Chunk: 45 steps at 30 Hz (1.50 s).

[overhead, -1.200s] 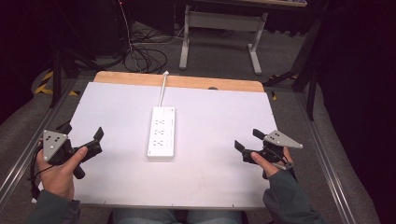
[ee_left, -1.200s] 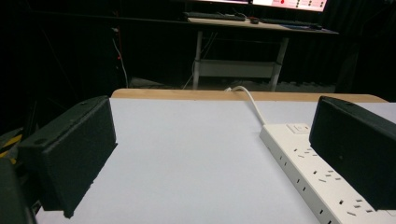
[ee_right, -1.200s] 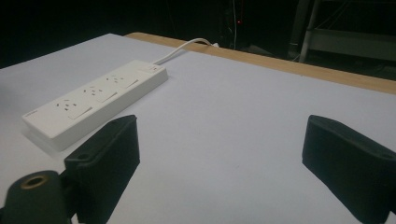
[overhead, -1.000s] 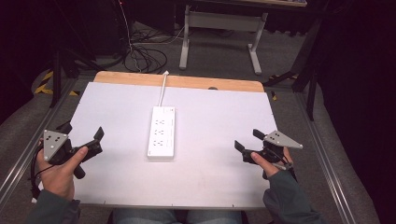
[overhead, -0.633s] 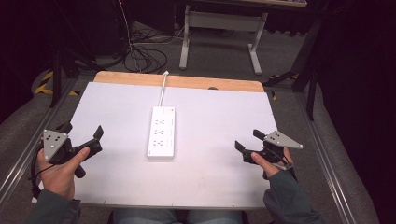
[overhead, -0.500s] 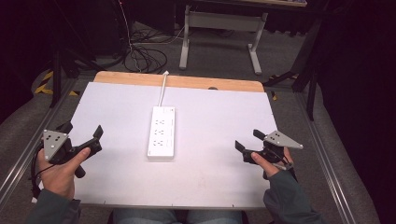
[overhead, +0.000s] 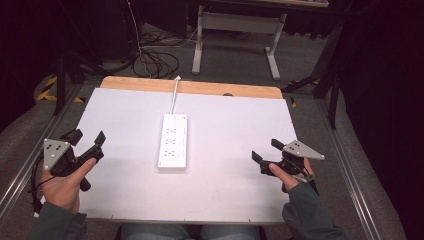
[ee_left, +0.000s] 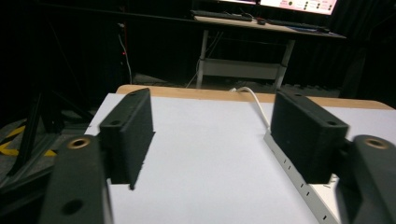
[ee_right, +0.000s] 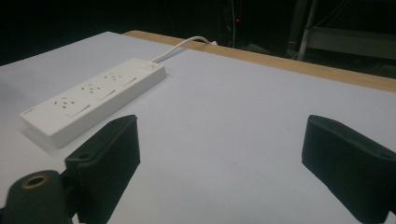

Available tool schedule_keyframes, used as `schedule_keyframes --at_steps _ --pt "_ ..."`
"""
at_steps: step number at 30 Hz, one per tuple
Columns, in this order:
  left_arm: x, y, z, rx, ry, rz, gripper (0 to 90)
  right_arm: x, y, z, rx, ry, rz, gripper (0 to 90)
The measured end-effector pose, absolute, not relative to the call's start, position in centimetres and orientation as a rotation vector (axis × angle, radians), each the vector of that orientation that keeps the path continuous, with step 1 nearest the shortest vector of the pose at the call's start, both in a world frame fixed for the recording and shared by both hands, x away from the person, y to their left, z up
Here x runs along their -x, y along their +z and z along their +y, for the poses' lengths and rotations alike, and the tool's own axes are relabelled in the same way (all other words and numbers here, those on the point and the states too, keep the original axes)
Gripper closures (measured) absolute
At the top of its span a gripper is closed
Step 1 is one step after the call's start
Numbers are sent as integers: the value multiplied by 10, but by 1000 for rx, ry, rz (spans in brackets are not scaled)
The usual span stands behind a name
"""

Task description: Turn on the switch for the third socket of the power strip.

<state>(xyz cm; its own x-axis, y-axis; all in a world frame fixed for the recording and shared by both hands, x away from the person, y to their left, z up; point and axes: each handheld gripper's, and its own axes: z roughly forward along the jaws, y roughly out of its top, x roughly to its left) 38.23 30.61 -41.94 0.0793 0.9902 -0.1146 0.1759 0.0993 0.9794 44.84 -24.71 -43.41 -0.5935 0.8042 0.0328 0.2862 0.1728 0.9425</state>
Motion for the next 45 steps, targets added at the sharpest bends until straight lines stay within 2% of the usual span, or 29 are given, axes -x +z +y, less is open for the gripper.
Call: schedule_keyframes --at_steps 12,18,45 --pt "-381 -419 313 -1281 964 1321 744 -448 -434 -247 -1023 1422 1974 119" --pt "-381 -419 315 -1276 960 1323 891 -448 -434 -247 -1023 1422 1973 119" --pt "-396 -414 297 -1396 924 1203 900 -444 -435 -252 -1034 1407 1966 120"
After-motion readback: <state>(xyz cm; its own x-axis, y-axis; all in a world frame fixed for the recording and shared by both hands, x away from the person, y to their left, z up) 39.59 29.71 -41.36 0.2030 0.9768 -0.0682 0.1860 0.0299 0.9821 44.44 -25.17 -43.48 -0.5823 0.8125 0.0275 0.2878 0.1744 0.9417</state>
